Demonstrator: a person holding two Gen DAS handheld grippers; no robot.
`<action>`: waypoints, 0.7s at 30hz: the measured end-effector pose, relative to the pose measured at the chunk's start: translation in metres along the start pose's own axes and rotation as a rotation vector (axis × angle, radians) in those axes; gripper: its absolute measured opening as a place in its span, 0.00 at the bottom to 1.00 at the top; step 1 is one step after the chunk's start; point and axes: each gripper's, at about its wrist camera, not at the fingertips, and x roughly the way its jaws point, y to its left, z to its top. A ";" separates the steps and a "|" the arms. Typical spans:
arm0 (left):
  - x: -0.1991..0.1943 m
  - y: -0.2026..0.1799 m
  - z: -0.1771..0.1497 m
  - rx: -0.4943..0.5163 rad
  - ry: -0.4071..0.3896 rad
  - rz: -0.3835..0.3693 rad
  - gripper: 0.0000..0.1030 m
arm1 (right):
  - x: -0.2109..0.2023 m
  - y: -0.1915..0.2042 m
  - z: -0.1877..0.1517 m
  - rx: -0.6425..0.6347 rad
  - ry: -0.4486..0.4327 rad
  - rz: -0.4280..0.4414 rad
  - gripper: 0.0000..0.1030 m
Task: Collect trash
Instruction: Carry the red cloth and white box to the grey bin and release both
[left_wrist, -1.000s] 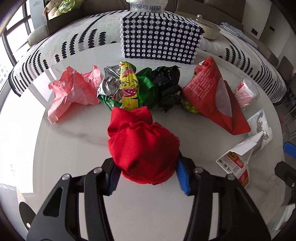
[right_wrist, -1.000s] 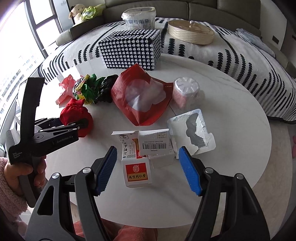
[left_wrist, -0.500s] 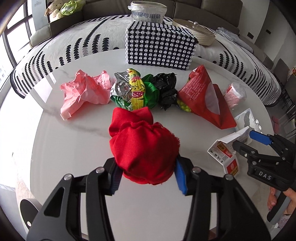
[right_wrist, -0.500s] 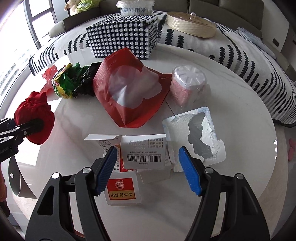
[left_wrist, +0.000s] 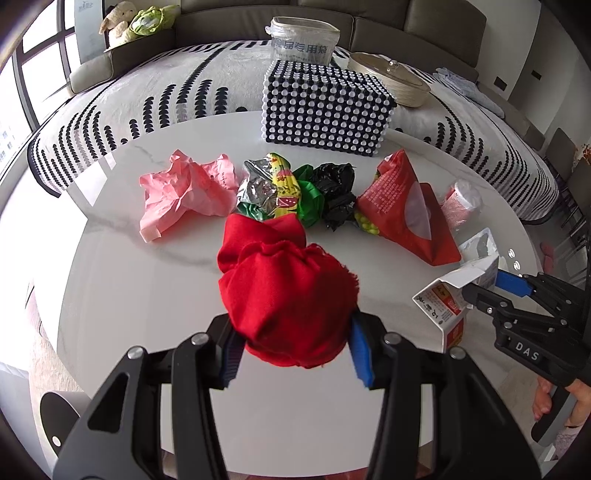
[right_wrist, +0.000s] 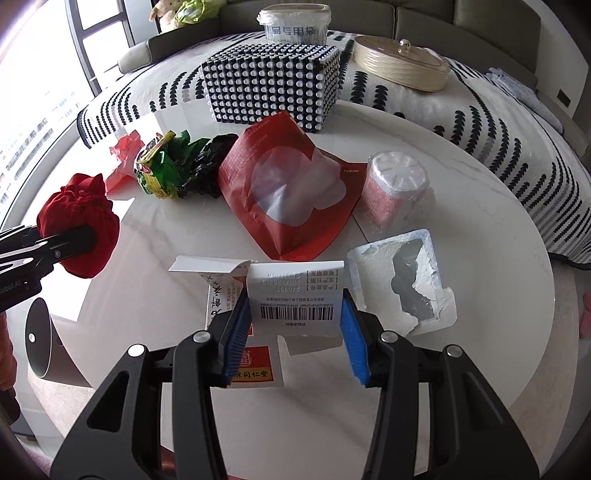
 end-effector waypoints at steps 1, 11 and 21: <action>-0.004 0.003 0.000 -0.004 -0.008 0.002 0.47 | -0.004 0.003 0.002 -0.004 -0.007 0.005 0.43; -0.059 0.064 -0.018 -0.124 -0.088 0.063 0.47 | -0.032 0.065 0.026 -0.120 -0.062 0.086 0.43; -0.117 0.161 -0.080 -0.354 -0.123 0.226 0.47 | -0.034 0.185 0.045 -0.358 -0.081 0.247 0.43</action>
